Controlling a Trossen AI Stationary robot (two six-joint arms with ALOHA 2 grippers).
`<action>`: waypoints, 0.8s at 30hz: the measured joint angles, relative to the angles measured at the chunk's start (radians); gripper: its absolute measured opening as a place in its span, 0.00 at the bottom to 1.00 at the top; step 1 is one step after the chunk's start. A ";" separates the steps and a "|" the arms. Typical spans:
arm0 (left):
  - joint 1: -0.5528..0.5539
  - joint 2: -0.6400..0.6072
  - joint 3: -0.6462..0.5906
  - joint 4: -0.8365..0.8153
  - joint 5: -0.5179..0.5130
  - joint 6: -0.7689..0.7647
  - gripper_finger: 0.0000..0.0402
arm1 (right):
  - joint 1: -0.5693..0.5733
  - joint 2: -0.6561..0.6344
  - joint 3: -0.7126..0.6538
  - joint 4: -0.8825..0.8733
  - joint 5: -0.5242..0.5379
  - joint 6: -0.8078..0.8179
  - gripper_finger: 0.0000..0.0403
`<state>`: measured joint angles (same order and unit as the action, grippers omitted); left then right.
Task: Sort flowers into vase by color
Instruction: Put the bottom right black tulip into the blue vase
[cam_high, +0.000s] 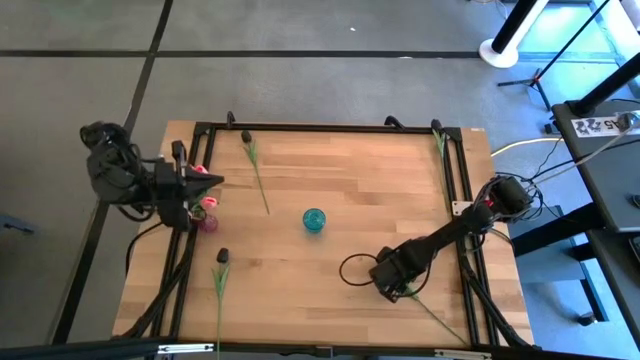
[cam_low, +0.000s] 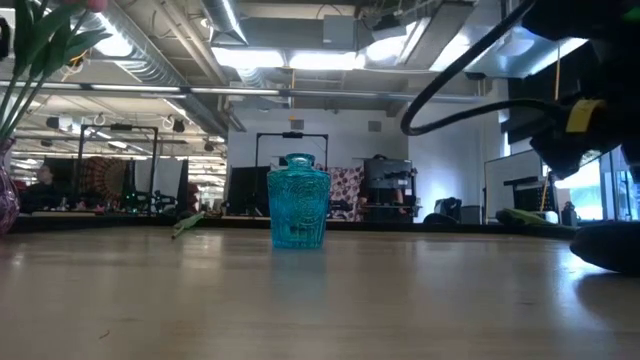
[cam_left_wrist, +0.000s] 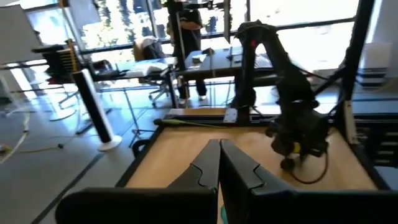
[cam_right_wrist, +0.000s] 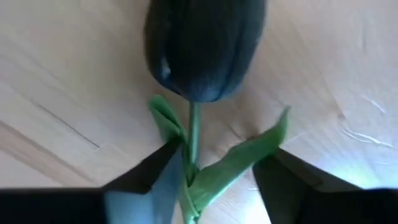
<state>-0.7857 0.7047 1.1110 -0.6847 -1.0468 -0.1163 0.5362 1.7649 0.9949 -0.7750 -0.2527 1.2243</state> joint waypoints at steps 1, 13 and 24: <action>0.016 0.008 0.000 0.007 0.002 0.009 0.00 | 0.000 0.000 -0.002 0.009 -0.001 0.000 0.41; 0.074 0.050 0.000 0.008 0.010 0.012 0.00 | -0.008 0.000 0.076 0.057 0.050 -0.070 0.05; 0.039 0.015 0.000 -0.104 -0.004 -0.072 0.00 | -0.188 -0.048 0.514 0.184 0.602 -0.829 0.03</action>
<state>-0.7471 0.7200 1.1110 -0.7882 -1.0506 -0.1883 0.3481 1.7172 1.5085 -0.5906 0.3497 0.3950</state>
